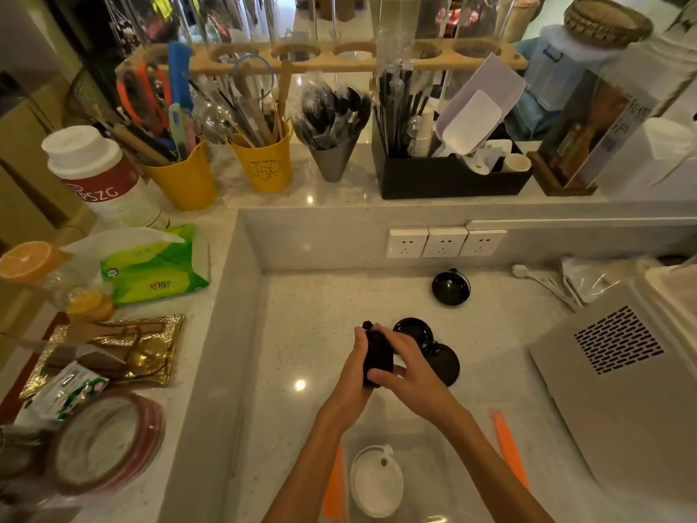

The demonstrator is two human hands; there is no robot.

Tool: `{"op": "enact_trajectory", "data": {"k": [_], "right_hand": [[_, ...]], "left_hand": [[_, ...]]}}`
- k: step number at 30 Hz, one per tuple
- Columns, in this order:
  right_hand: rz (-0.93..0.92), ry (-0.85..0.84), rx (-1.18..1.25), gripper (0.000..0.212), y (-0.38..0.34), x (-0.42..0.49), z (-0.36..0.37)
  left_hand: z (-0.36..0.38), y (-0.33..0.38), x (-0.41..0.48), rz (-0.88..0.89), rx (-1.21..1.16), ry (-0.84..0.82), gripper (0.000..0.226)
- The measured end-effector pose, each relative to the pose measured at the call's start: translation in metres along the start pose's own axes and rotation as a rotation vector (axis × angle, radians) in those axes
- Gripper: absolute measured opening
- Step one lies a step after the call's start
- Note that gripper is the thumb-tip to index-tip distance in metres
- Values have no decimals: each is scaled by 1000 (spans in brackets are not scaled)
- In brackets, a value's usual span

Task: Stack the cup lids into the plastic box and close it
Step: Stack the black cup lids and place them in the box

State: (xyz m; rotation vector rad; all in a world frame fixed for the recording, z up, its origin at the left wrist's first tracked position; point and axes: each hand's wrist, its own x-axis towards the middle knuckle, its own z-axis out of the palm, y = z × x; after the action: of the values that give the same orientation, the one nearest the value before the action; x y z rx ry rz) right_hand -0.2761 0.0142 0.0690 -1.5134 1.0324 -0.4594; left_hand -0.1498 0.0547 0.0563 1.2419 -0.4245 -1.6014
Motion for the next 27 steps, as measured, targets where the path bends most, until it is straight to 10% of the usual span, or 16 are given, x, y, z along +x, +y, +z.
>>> {"op": "enact_trajectory", "data": {"k": [6, 10, 14, 18, 27], "right_hand": [[25, -97, -163, 63, 4, 17, -25], [197, 153, -490, 71, 36, 42, -67], [547, 15, -732, 105, 76, 44, -83], [494, 105, -777, 94, 101, 27, -73], [280, 32, 98, 80, 20, 5, -54]], "left_hand": [[-2, 2, 18, -64, -53, -4, 34], [-7, 1, 31, -82, -231, 54, 35], [-11, -1, 34, -77, -305, 73, 29], [-13, -5, 30, -39, -292, 93, 46], [-4, -3, 15, 70, -59, 104, 71]]}}
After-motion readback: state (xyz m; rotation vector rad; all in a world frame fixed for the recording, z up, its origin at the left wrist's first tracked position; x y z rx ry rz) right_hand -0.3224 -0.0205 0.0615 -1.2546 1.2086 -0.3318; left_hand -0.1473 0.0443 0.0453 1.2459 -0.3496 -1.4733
